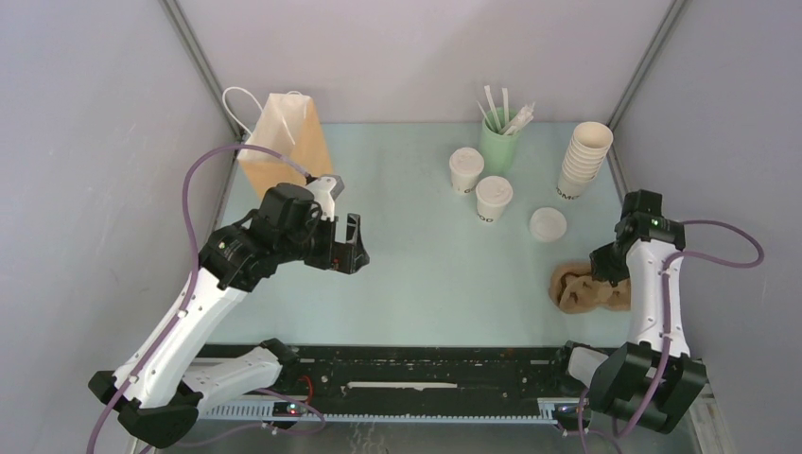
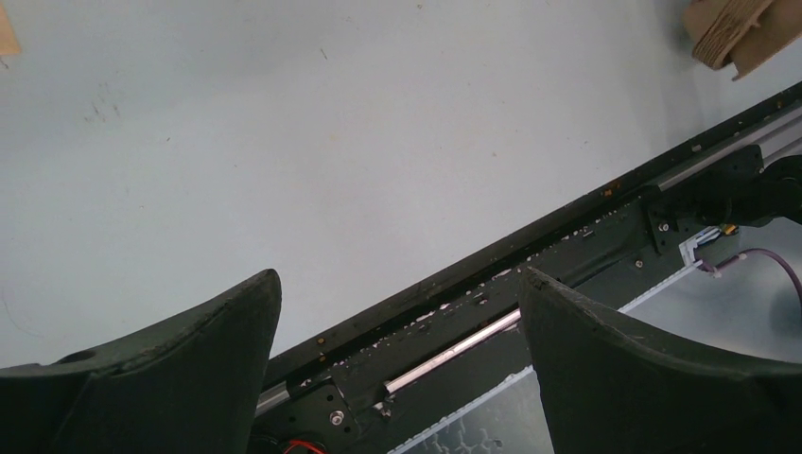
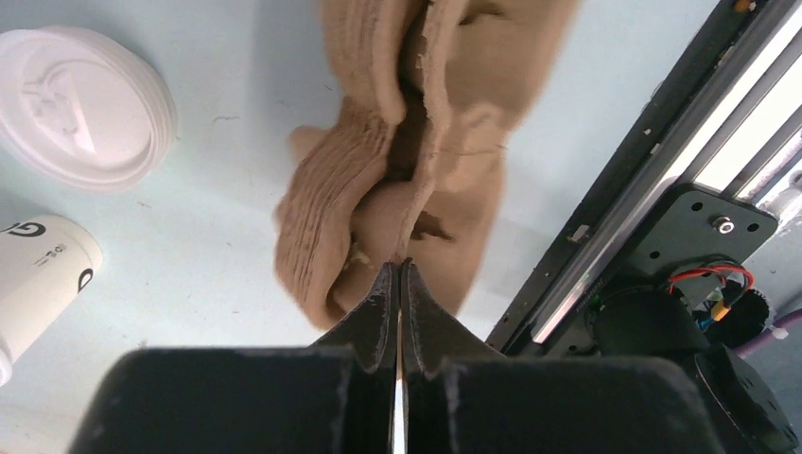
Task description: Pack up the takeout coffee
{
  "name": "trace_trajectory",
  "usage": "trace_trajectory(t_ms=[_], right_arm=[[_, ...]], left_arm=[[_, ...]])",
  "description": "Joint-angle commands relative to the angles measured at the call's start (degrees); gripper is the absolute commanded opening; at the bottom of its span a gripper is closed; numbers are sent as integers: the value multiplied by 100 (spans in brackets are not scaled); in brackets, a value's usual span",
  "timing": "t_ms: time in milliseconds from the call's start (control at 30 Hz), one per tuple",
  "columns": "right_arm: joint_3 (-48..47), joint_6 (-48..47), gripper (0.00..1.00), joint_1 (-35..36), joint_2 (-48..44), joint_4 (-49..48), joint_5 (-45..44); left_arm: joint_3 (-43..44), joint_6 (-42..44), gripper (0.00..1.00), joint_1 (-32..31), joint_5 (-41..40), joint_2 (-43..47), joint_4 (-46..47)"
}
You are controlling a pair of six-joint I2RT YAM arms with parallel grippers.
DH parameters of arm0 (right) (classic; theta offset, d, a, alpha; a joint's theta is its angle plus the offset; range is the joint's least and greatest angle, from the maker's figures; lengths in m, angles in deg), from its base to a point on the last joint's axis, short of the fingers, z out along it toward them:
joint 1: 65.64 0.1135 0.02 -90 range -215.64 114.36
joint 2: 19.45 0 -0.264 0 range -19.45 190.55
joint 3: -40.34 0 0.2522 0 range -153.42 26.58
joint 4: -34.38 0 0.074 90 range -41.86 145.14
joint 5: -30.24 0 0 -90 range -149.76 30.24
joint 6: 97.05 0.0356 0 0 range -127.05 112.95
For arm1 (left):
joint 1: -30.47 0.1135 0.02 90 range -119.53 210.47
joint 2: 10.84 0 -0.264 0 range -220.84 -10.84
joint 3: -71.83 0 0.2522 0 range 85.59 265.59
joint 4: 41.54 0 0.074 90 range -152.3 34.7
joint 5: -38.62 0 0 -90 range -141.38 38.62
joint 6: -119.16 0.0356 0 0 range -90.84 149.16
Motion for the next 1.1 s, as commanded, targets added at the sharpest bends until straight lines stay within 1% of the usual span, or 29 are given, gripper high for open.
trace_trajectory(t_ms=[0, 100, 167, 200, 267, 333, 433, 533, 600, 667, 700, 767, 900, 1000, 1067], right_arm=[[-465, 137, 0, 30, -187, 237, -208], [-487, 96, 0, 51, -163, 227, -198], [-492, -152, 0, 205, -17, 19, -143], [-536, -315, 0, 301, 202, -58, -188], [-694, -447, 0, 432, 592, 220, -498], [-776, -710, 0, 506, 793, 360, -662], [-921, -1110, 0, 858, 725, 494, -1339], [-1177, -1403, 0, 1548, 910, 847, -2320], [-1222, -1468, 0, 1856, 1245, 1048, -2644], [-1238, -1638, 0, 2247, 1543, 961, -2782], [-1285, -1656, 0, 2346, 1761, 992, -2839], [-1554, -1440, 0, 2402, 2303, 1398, -2810], [-1689, -1459, 0, 2787, 2827, 1543, -2628], [-1930, -1043, 0, 3167, 3345, 2154, -2735], [-2180, -809, 0, 3426, 3519, 2457, -2982]], left_arm=[[149, 195, 100, -26, -133, 55, 9], [145, 195, 100, -26, -111, 43, 40], [133, 195, 100, -22, -101, 40, 48], [136, 195, 100, -26, -94, 40, 49], [136, 194, 100, -20, -85, 55, 27], [139, 195, 100, -22, -113, 63, -12], [145, 186, 100, -11, -142, 52, -36], [168, 175, 100, -1, -112, 20, -2], [171, 161, 100, 0, -65, -19, 19], [169, 151, 100, 0, -34, -48, 45], [171, 151, 100, 0, -21, -55, 46], [167, 142, 100, 0, -11, -52, 25], [111, 141, 100, 1, -14, -20, 17], [159, 167, 100, 8, -70, -24, -3], [163, 183, 100, 9, -84, -23, -9]])
